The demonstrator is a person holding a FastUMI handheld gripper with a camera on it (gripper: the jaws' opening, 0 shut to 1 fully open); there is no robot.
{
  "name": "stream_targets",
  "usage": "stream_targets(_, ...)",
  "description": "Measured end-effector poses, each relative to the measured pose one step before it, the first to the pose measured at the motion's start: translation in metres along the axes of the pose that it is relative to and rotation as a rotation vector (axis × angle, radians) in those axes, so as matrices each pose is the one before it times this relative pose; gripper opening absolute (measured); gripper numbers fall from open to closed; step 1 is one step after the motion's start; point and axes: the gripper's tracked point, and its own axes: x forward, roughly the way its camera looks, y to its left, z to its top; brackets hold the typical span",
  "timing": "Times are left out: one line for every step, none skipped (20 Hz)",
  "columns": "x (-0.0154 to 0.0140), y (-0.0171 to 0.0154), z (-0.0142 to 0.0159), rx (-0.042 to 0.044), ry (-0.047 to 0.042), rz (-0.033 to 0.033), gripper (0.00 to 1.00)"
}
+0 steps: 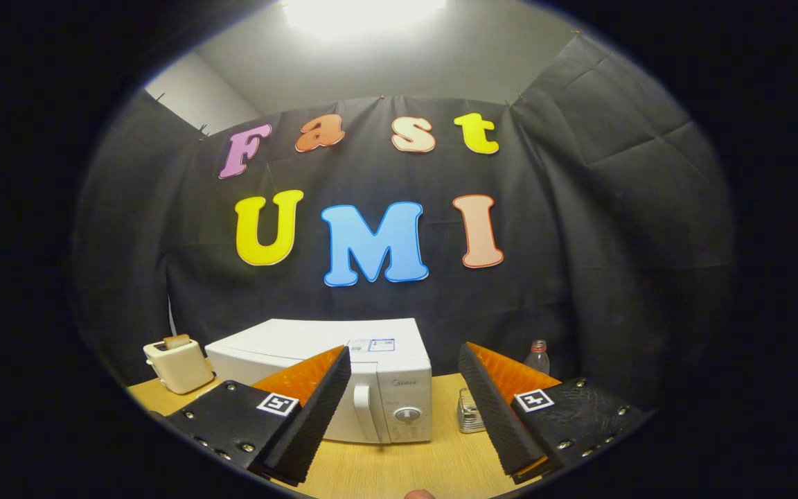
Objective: Open the microwave, put the food inside, and close the microwave door.
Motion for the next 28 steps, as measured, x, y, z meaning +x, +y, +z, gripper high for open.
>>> stream_targets(0.01071,0.00045,-0.00915,0.00349,0.01645,0.00629,0.97)
stream_targets(0.01126,0.00065,-0.01061,0.00391,0.01863,0.00857,0.98)
stream_targets(0.00991,0.00214,-0.00917,0.00226,0.01879,0.00933,0.98)
stream_targets(0.0096,0.00291,-0.00973,0.00123,0.01685,0.01346,0.98)
stream_targets(0.00857,0.00412,-0.00757,-0.00311,0.01498,0.01357,0.98)
stream_targets(0.00862,0.00433,-0.00852,-0.00801,0.01414,0.01175,0.98)
stream_targets(0.00715,0.00365,-0.00749,-0.00622,0.01587,0.01078,0.98)
stream_targets(0.00639,0.00471,-0.00764,-0.00181,0.01542,0.01083,0.98)
stream_targets(0.00498,0.00458,-0.00559,-0.00041,0.01278,0.00869,0.98)
stream_targets(0.00603,0.00307,-0.00655,-0.00269,0.01283,0.00319,0.98)
stream_targets(0.00465,0.00256,-0.00636,-0.00394,0.01523,0.00165,0.98)
stream_targets(0.00506,0.00363,-0.00815,-0.00212,0.01717,0.00301,0.98)
stream_targets(0.00246,0.00348,-0.00697,0.00072,0.0198,0.00462,0.96)
stream_targets(0.00408,0.0016,-0.0073,-0.00169,0.01739,-0.00066,0.91)
stream_targets(0.00269,0.00196,-0.00468,-0.00307,0.01496,-0.00065,0.78)
stream_targets(0.00422,0.00184,-0.00508,0.00022,0.01362,-0.00265,0.75)
stream_targets(0.00335,0.00052,-0.00216,0.00648,0.01129,-0.00541,0.69)
stream_targets(0.00442,0.00238,-0.00397,0.01458,0.01726,0.00411,0.61)
stream_targets(0.0081,0.00237,-0.00762,0.01432,0.02589,0.00084,0.55)
stream_targets(-0.00223,-0.00059,0.00142,0.01551,0.00962,-0.00846,0.5)
stream_targets(-0.00003,0.00007,-0.00078,-0.00182,-0.00389,-0.0152,0.44)
stream_targets(-0.00489,-0.00002,-0.00018,-0.00973,0.0037,-0.01511,0.44)
stream_targets(0.00761,0.00083,0.00032,-0.00673,-0.00274,-0.00354,0.38)
stream_targets(0.00617,0.00194,-0.00473,-0.00715,0.00264,-0.01377,0.38)
stream_targets(-0.01311,-0.00446,0.00415,-0.02198,0.01077,-0.00649,0.2)
stream_targets(-0.00181,0.00329,-0.00069,0.00502,0.01,-0.01273,0.19)
stream_targets(0.00302,0.00227,0.00079,0.00458,0.00448,0.00704,0.12)
stream_targets(-0.00133,0.00076,-0.00182,0.00567,0.01179,0.00293,0.12)
